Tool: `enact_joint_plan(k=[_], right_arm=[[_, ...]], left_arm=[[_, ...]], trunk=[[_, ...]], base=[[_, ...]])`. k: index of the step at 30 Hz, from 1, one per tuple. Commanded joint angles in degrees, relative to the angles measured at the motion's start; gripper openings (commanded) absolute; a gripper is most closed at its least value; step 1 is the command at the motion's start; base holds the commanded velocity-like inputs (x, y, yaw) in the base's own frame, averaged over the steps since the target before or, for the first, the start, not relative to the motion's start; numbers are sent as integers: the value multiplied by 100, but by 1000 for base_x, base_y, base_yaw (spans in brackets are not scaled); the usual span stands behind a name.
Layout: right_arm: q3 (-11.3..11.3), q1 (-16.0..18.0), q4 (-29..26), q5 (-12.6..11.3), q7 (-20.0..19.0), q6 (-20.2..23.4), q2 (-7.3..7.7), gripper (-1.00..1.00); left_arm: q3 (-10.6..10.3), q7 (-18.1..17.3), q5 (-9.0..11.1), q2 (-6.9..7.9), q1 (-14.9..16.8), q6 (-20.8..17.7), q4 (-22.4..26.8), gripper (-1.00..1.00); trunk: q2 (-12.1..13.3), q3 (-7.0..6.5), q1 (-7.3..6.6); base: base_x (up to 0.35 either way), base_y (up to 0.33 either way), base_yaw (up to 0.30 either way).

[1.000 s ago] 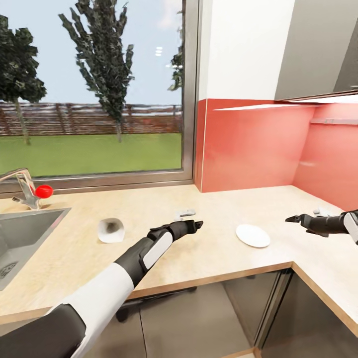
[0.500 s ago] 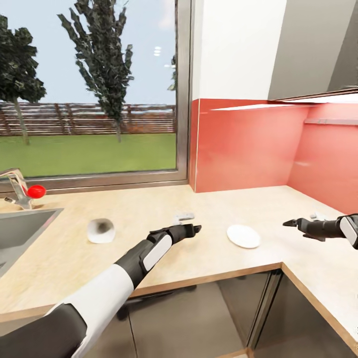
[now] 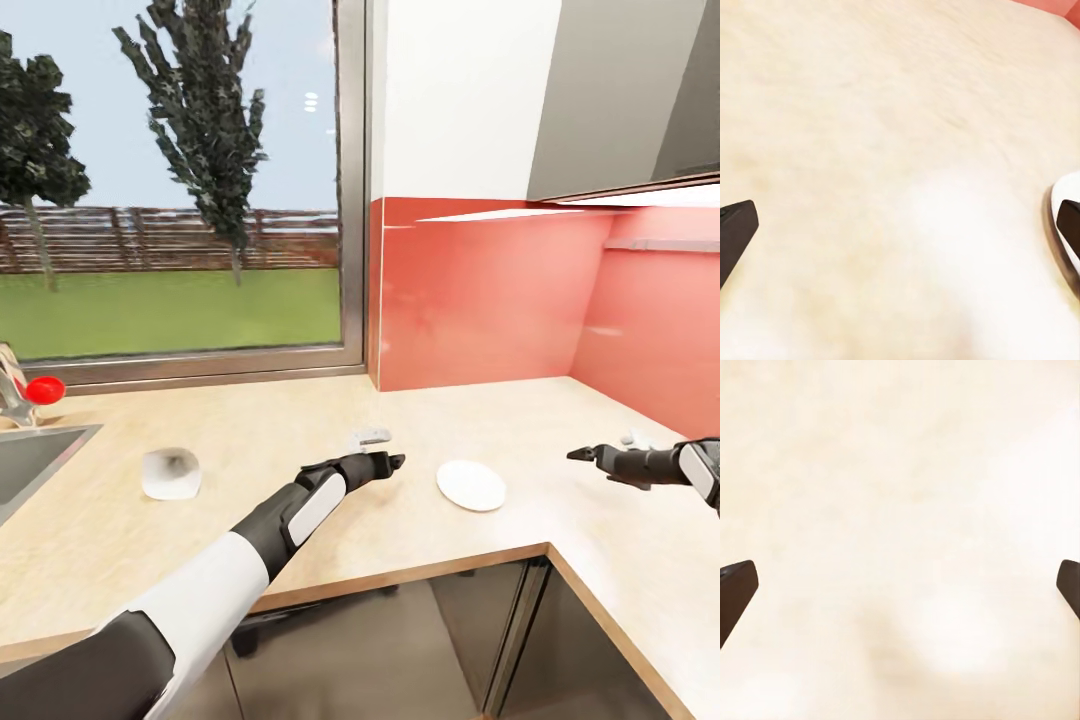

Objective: Set up a coffee station on the kitchen countertop: keep the coffee maker on the countertop, move the bottle of coffee from the kitchen shelf to the counter next to the coffee maker, place a paper coffee filter on top of the coffee maker, put the saucer next to the coffee maker with the coffee cup on the saucer, and place the electric kettle next to the coffee maker.

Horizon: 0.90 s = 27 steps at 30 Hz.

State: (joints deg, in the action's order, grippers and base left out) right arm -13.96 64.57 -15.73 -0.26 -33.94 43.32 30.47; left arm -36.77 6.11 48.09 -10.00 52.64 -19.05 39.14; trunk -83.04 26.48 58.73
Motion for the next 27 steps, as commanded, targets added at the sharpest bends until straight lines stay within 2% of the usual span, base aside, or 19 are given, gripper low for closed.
enact_joint_plan(k=[1, 7, 11, 13, 19, 27], right_arm=[[-29, 3, 10, -2, -7, 24, 1, 100], [-34, 0, 54, -13, -11, -65, 14, 100], [-145, 89, 42, -27, 89, -122, -93, 100], [-112, 90, 40, -28, 51, -126, -105, 100], [-72, 16, -9, -36, -19, -314, -300, 100], [-35, 9, -234, -23, -138, -568, -305, 100]], left_arm=[[-15, 49, 60, 0, 4, -12, 6, 100], [-15, 49, 60, 0, 3, -13, 8, 100], [28, -32, 69, 0, -124, -94, -55, 100], [21, -17, -15, 0, -179, -96, -18, 100], [-62, -21, -238, 0, -346, 221, 112, 100], [-283, -41, -713, 0, -501, 258, 334, 100]], trunk=[[-4, 7, 0], [-4, 7, 0], [-4, 7, 0], [-4, 7, 0], [-4, 7, 0], [-4, 7, 0]], base=[[4, -5, 0], [1, -1, 0], [0, 0, 0], [0, 0, 0], [0, 0, 0], [0, 0, 0]])
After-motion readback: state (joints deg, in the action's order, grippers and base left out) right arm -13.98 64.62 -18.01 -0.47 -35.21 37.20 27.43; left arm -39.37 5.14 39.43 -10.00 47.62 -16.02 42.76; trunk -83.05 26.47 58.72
